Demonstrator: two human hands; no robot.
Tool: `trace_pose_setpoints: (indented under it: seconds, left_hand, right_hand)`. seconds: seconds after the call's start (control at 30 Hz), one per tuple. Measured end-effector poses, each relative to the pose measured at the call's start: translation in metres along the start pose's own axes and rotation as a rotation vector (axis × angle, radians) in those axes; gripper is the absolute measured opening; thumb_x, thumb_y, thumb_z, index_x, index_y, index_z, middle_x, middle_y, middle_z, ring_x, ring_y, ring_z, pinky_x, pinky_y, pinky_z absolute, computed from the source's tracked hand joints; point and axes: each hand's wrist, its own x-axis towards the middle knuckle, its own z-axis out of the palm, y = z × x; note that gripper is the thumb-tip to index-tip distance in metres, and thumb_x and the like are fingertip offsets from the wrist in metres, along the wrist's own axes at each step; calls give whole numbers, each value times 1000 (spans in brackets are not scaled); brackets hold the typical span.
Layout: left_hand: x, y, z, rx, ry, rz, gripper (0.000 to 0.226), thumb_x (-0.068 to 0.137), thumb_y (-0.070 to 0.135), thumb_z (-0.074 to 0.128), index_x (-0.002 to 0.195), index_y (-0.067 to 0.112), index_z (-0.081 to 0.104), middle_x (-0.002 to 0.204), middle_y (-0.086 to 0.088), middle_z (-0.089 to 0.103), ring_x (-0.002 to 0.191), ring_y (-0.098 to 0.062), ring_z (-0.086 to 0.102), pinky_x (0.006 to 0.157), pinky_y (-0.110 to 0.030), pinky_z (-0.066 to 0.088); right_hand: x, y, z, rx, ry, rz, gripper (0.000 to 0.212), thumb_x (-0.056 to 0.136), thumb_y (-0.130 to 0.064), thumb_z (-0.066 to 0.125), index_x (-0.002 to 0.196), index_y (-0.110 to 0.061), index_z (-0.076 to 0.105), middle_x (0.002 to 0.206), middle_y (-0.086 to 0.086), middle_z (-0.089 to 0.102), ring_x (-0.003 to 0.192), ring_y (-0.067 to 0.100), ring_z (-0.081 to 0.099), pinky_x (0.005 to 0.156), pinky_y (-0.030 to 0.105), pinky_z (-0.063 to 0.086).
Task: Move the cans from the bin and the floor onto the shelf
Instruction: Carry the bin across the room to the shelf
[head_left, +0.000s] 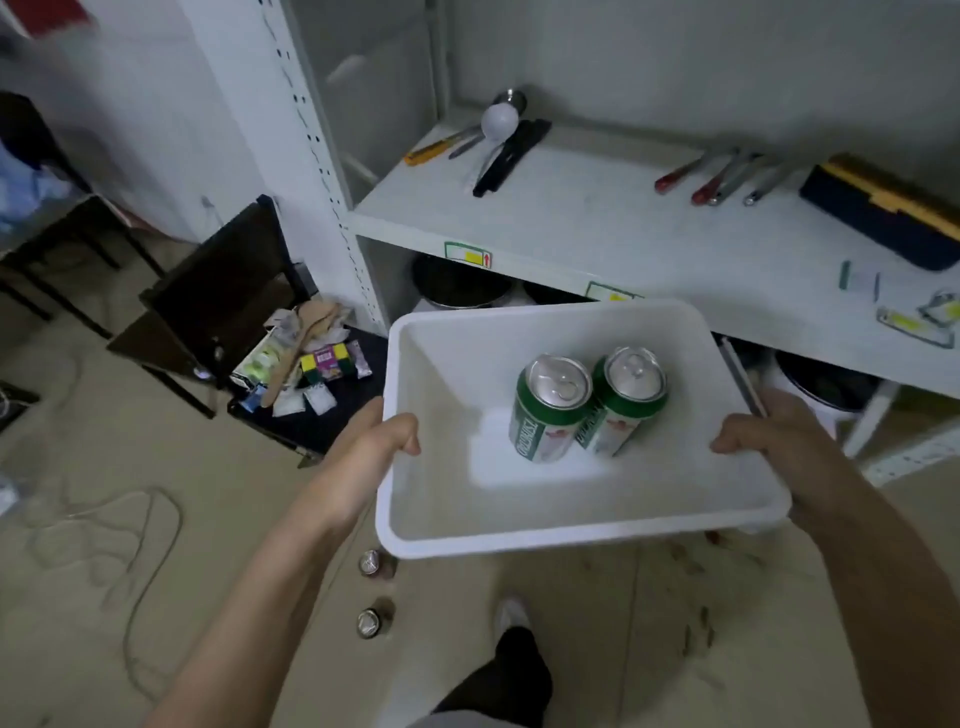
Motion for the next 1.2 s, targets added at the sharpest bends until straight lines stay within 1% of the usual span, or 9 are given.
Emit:
trace_pose_setpoints:
  seconds: [0.13,0.2,0.37,0.5,0.7,0.83,0.93,1.07,1.2]
  left_hand:
    - [21,6,-10,-85,16,-48,31,55,21,44,83,14,56,79,-6,57,68,-24,55,52,-28,41]
    - [30,12,-16,-134,102,-65,32,53,20,42,82,10,53,80,-5,54,69,-22,51,55,-28,39]
    - [56,23,-35,-194,268,-61,60,54,16,40,107,-8,51,93,-14,49,82,-24,47,64,-30,35]
    - [79,31,-43,-185,377,-121,42,54,18,40,92,3,50,86,-7,50,69,-18,47,53,-20,39]
    - [145,15,-44,-115,462,-199,14,55,19,42,69,18,43,70,1,44,56,-13,40,34,-5,33]
    - [199,-17,-47,-168,476,-275,32,58,20,43,89,22,51,87,-2,51,67,-11,48,49,-16,39]
    - [240,-47,-50,-239,491,-357,57,57,19,42,113,11,48,92,-7,50,67,-14,48,47,-19,39]
    - [289,-104,-46,-345,484,-419,36,59,15,42,94,24,49,70,2,48,38,2,47,37,-12,33]
    - [333,-166,-37,-382,500,-468,23,58,14,41,80,22,45,72,3,43,53,-5,46,36,-6,34]
  right_hand:
    - [77,-27,14,-60,-148,-14,33,74,17,48,72,-14,60,56,1,65,42,3,61,39,15,46]
    - [112,-44,30,-99,-232,-23,33,75,17,48,72,-14,60,50,-6,66,41,3,61,36,13,43]
    - [186,-72,75,-196,-430,-70,30,74,13,51,77,-15,62,67,1,65,59,15,61,45,20,46]
    - [246,-87,113,-287,-589,-115,33,73,16,49,73,-14,60,65,2,62,54,10,60,42,10,42]
    - [347,-94,168,-420,-812,-144,30,57,-8,57,83,-22,63,64,-9,69,62,10,63,52,19,47]
    - [408,-68,216,-538,-836,-230,29,67,6,59,88,-14,58,83,6,65,76,24,58,69,33,44]
    - [443,-38,252,-603,-846,-266,30,59,-8,59,87,-20,56,77,-3,62,71,17,58,61,29,43]
    - [488,25,291,-673,-850,-238,41,58,-16,55,96,-3,54,85,12,62,81,32,59,63,31,40]
    - [522,90,319,-752,-832,-237,27,62,-17,55,87,-7,54,83,10,62,79,31,57,64,32,40]
